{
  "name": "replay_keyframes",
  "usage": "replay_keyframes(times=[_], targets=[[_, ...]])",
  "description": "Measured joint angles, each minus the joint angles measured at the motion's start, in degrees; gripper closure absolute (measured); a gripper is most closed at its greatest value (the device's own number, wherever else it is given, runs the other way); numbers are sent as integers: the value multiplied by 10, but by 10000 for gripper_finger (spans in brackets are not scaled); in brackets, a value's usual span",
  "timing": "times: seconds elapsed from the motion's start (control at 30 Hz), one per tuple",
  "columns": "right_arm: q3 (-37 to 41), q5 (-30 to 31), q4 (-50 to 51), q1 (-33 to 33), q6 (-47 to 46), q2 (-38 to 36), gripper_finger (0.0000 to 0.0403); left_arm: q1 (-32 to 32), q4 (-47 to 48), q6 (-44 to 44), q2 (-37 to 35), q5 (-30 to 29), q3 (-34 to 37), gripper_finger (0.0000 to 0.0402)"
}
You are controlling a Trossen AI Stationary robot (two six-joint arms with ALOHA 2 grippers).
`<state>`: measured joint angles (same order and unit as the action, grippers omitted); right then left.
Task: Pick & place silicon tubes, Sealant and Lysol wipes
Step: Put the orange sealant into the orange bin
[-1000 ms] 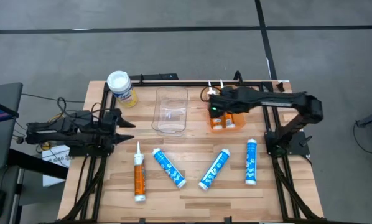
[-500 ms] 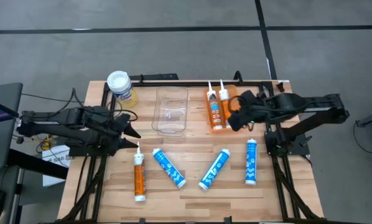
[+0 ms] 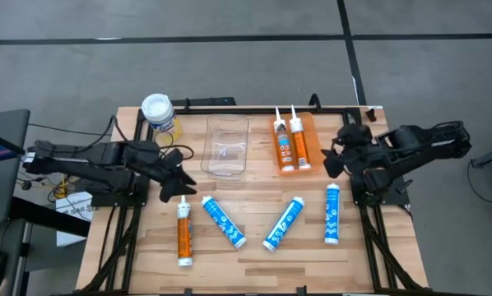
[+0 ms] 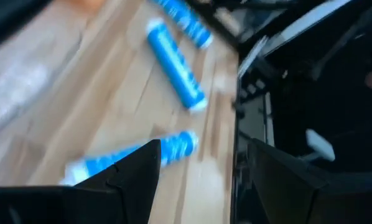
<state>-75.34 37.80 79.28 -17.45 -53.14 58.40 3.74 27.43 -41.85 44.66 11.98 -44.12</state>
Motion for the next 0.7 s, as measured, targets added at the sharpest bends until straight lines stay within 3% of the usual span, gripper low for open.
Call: replay_keyframes(times=[0.13,0.27,0.53,0.7], targets=[[19,2,2,-12,-27,-17,158,39,45,-41,1,-25,-7,170],[20,27,0,-23,-25,-19,158,82,117,-77,35,-80,-64,170],[20,65,2,-52,25,-19,158,154,392,-185,211,-212,-241,170],[44,91,4,-97,55,-48,159,182,477,-281,307,-200,-267,170]])
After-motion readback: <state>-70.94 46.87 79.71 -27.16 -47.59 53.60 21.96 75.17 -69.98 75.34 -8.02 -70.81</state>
